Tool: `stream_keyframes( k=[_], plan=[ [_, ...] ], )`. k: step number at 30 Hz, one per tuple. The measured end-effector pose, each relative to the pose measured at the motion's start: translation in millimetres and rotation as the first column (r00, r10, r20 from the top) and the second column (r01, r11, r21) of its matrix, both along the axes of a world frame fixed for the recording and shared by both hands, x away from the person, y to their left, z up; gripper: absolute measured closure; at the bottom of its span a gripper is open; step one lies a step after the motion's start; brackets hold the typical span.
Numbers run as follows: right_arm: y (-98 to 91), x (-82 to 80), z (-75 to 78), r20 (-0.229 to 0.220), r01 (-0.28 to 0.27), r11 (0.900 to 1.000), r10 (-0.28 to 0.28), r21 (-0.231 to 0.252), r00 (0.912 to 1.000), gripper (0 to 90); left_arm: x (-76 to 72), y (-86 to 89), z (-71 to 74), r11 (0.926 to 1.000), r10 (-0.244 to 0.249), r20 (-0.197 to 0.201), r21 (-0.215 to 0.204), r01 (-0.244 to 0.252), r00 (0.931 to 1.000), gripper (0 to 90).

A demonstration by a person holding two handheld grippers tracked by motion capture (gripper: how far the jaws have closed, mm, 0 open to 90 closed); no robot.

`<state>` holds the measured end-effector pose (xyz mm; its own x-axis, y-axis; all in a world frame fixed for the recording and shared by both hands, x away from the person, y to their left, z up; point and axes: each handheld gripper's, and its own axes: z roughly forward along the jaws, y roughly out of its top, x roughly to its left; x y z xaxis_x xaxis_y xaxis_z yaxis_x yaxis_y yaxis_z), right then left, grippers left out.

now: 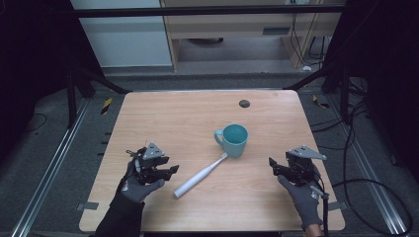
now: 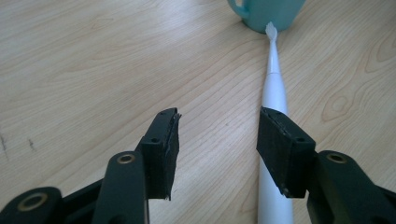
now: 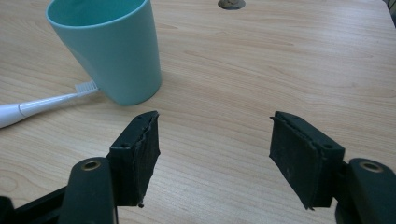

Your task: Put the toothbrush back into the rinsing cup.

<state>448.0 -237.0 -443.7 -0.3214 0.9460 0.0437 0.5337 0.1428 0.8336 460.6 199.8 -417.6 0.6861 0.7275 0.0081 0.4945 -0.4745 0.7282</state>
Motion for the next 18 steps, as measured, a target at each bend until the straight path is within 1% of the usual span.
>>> stream_keyframes(
  k=[3, 5, 6, 7, 9, 10, 11, 12, 14, 15, 18],
  plan=[
    [0.4, 0.1, 0.1, -0.001, -0.002, 1.0, 0.002, -0.002, 1.0, 32.7, 0.8, -5.2, 1.1, 0.9999, -0.011, -0.01, 0.01, 0.011, 0.9999, 45.8],
    [0.7, 0.0, -0.1, -0.003, -0.004, 1.0, 0.004, -0.003, 1.0, 32.6, 1.3, -10.7, 1.2, 0.9994, -0.021, -0.016, 0.028, 0.022, 0.9996, 45.2],
    [0.6, 0.0, -0.1, -0.003, -0.004, 1.0, 0.004, -0.005, 1.0, 32.6, 1.5, -16.1, 0.2, 0.998, -0.043, -0.029, 0.044, 0.044, 0.9987, 46.0],
    [0.6, 0.0, -0.1, -0.003, -0.004, 1.0, 0.004, -0.005, 1.0, 32.6, 1.5, -16.1, 0.2, 0.998, -0.043, -0.029, 0.044, 0.044, 0.9987, 46.4],
    [0.6, 0.0, 0.2, -0.004, -0.004, 1.0, 0.004, -0.005, 1.0, 32.6, 1.3, -21.5, -1.9, 0.9961, -0.057, -0.038, 0.065, 0.059, 0.9977, 46.3],
    [0.6, 0.0, 0.2, -0.003, -0.004, 1.0, 0.004, -0.004, 1.0, 32.6, 1.3, -24.1, -3.0, 0.9951, -0.059, -0.044, 0.076, 0.063, 0.9973, 44.4],
    [0.5, 0.1, 0.1, -0.003, -0.005, 1.0, 0.005, -0.007, 1.0, 32.6, 1.6, -26.9, -4.4, 0.9946, -0.065, -0.055, 0.077, 0.069, 0.9964, 44.4],
    [1.0, 0.2, -0.1, -0.007, -0.005, 1.0, 0.005, -0.004, 1.0, 32.5, 2.4, -29.5, -5.8, 0.9939, -0.072, -0.06, 0.08, 0.076, 0.9956, 40.9],
    [1.1, 0.3, -0.2, -0.007, -0.006, 1.0, 0.005, -0.006, 1.0, 32.5, 3.6, -34.9, -7.9, 0.9924, -0.079, -0.073, 0.089, 0.086, 0.9942, 39.5],
    [1.3, 0.3, -0.3, -0.008, -0.006, 1.0, 0.006, -0.007, 1.0, 32.5, 4.1, -37.0, -8.3, 0.9902, -0.089, -0.079, 0.101, 0.096, 0.9929, 38.9],
    [1.6, 0.4, -0.1, -0.007, -0.01, 0.9999, 0.01, -0.008, 0.9999, 32.5, 5.8, -42.2, -9.8, 0.9858, -0.109, -0.097, 0.117, 0.121, 0.9892, 37.7]
  ],
)
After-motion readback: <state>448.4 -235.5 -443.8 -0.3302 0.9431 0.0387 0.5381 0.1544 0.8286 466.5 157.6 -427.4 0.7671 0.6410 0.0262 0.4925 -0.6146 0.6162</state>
